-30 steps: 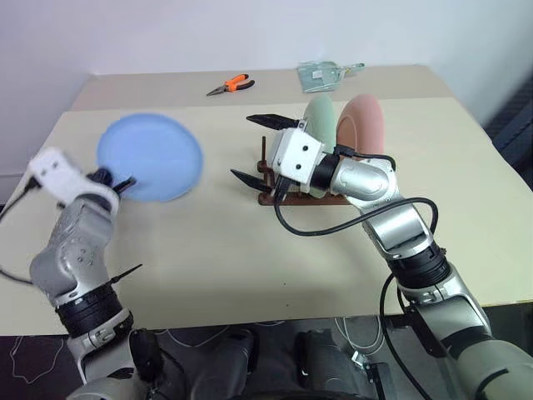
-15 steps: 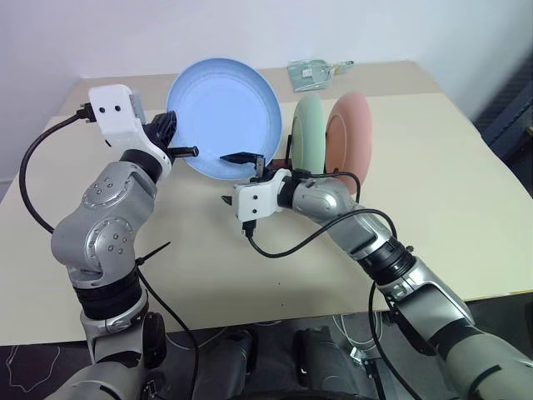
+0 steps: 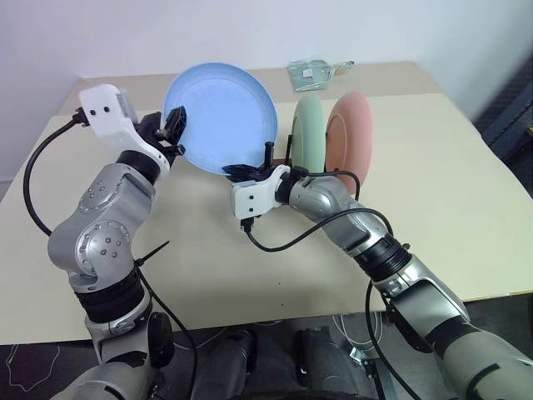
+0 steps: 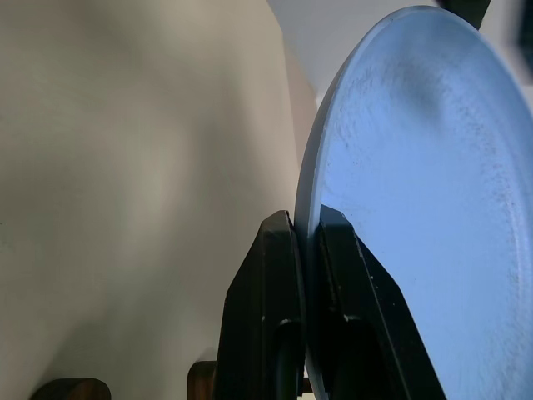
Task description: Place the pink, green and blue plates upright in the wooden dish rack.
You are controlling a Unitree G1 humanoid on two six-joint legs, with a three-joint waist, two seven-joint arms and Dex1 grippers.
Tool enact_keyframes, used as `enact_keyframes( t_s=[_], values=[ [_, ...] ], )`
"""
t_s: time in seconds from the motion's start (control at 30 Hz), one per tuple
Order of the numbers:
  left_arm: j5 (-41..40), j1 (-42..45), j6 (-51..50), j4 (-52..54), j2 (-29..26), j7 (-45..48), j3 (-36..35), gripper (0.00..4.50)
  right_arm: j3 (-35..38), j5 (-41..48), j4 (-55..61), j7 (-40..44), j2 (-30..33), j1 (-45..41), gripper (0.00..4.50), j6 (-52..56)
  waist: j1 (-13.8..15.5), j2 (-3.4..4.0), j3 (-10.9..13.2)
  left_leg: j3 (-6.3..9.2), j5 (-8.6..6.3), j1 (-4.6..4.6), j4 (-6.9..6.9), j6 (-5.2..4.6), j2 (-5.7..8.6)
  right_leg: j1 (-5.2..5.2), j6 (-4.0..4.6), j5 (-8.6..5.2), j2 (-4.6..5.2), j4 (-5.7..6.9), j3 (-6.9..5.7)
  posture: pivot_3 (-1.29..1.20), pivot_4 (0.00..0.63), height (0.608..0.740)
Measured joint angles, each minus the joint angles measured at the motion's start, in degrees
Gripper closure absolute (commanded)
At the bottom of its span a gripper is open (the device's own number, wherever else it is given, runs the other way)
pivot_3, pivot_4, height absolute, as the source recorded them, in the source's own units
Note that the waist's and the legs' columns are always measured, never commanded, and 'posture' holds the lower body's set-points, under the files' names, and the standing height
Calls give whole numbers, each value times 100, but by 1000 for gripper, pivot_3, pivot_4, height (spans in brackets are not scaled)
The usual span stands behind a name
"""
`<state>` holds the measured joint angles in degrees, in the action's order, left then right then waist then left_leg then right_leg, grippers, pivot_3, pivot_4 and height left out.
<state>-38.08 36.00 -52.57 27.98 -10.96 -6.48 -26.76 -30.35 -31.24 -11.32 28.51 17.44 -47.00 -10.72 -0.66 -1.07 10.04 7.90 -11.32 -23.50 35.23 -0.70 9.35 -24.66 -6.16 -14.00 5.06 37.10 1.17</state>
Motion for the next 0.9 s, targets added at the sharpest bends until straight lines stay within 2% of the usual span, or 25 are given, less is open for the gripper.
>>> enact_keyframes(
  t_s=[0.1,0.17,0.27,0.37,0.47,0.53,0.67,0.8,0.9],
  values=[
    [-105,367,704,-71,-92,-193,-618,1077,3,1,0,-27,-15,1,4500,-121,-16,-4,2,-2,-3,3,-2,10,-10,-1,6,3,-2,-2,1,0,150,729],
    [72,278,1121,-161,-434,-182,-815,1077,25,64,1,-73,-36,1,4500,-261,-27,-3,2,-4,-5,6,-4,15,-16,-2,9,4,-6,-2,4,0,150,729],
    [675,-447,1753,-457,-1052,15,-911,1077,297,451,34,-125,-66,3,4500,-512,-17,-3,2,-6,-1,9,-8,12,-20,-2,15,7,-15,-2,11,0,150,729],
    [1260,-1318,2286,-834,-1390,312,-866,1077,745,1163,262,-11,-144,16,4500,-496,7,-5,1,-4,-6,9,-5,18,-21,3,19,9,-26,-6,13,0,150,729],
    [1778,-2248,2626,-1074,-1605,828,-361,1077,1264,2334,856,311,-413,282,4500,5,48,-7,-1,2,-19,10,-5,-1,-22,10,20,10,-28,-11,13,0,150,729],
    [2063,-2784,2864,-1072,-1592,1242,321,1077,1571,3349,1366,475,-749,549,4500,835,83,-7,-1,3,-28,11,-5,-16,-22,11,24,12,-26,-11,17,0,150,729],
    [2184,-3529,3253,-854,-1148,1934,1563,1077,2160,5262,2317,254,-1318,977,4500,2709,115,-4,1,3,-34,10,-11,-24,-27,3,29,13,-22,-10,19,0,150,729],
    [2277,-3825,3530,-702,-1057,2388,2186,1077,2660,6388,2813,-309,-1580,1169,4500,3905,114,15,-1,0,-34,10,-17,-23,-38,-4,57,3,-24,-6,19,0,150,729],
    [2351,-3881,3564,-642,-1000,2599,2584,1077,2861,6785,2885,-696,-1749,1250,4500,4345,103,29,0,-1,-34,9,-19,-23,-38,-8,59,2,-24,-6,19,0,150,729]
  ],
)
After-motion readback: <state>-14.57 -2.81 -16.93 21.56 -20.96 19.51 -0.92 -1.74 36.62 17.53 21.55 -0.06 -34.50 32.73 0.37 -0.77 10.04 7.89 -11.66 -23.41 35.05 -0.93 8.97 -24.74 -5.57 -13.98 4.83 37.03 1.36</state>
